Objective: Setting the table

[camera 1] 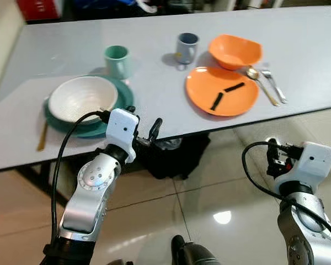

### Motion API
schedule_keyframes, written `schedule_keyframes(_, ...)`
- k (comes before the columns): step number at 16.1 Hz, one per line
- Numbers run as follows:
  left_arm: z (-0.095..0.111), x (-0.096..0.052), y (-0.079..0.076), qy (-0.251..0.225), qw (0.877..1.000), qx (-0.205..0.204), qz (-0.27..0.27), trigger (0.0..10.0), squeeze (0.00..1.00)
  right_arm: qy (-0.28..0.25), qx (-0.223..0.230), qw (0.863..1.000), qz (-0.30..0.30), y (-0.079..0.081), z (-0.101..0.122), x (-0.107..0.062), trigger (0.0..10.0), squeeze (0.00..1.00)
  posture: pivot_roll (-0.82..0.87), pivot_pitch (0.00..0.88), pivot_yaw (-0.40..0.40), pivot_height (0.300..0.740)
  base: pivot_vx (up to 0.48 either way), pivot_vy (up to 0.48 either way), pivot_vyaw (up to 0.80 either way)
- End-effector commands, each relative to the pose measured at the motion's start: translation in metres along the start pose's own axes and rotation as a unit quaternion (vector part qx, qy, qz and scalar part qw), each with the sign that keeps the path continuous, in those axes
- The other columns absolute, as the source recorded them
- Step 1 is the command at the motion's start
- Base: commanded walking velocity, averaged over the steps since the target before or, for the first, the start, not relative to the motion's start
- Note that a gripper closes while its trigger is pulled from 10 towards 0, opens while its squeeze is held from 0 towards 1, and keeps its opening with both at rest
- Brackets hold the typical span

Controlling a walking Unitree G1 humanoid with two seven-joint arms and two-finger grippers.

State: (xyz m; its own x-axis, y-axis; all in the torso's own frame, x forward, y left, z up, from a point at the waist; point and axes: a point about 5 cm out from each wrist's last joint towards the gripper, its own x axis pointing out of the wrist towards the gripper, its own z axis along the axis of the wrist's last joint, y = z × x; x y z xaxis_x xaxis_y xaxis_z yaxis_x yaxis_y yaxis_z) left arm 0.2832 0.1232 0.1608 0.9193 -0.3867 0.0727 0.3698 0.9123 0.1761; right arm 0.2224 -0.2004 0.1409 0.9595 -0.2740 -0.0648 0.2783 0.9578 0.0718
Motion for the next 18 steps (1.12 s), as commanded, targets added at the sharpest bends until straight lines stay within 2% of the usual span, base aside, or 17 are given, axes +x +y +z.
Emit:
schedule_keyframes(1, -0.0006, -0.0001, 0.0009, 0.0, 1.0, 0.005, 0.009, 10.0, 0.0, 0.002, -0.003, 1.0, -0.002, -0.0015, 0.0023, -0.001, 10.0, 0.0, -0.02, 0.1, -0.019, 0.74, 0.0, 0.0, -0.73)
schedule_keyframes(3, -0.0001, -0.0003, 0.001, -0.001, 1.0, 0.005, 0.013, 10.0, 0.0, 0.004, -0.006, 1.0, 0.002, -0.0009, 0.0024, -0.001, 10.0, 0.0, -0.02, 0.102, -0.022, 0.74, 0.0, -0.216, -0.73)
schedule_keyframes(16, 0.0004, 0.0037, -0.0022, -0.002, 1.0, 0.006, -0.001, 10.0, 0.0, 0.01, -0.006, 1.0, -0.01, -0.0048, 0.003, -0.0064, 10.0, 0.0, -0.04, 0.111, 0.0, 0.74, 0.0, -0.48, -0.73)
schedule_keyframes(18, -0.0001, 0.0049, -0.0012, -0.001, 1.0, -0.01, 0.008, 10.0, 0.0, 0.01, -0.005, 1.0, -0.011, -0.0034, 0.0038, -0.0056, 10.0, 0.0, -0.04, 0.111, 0.002, 0.74, 0.0, -0.156, -0.73)
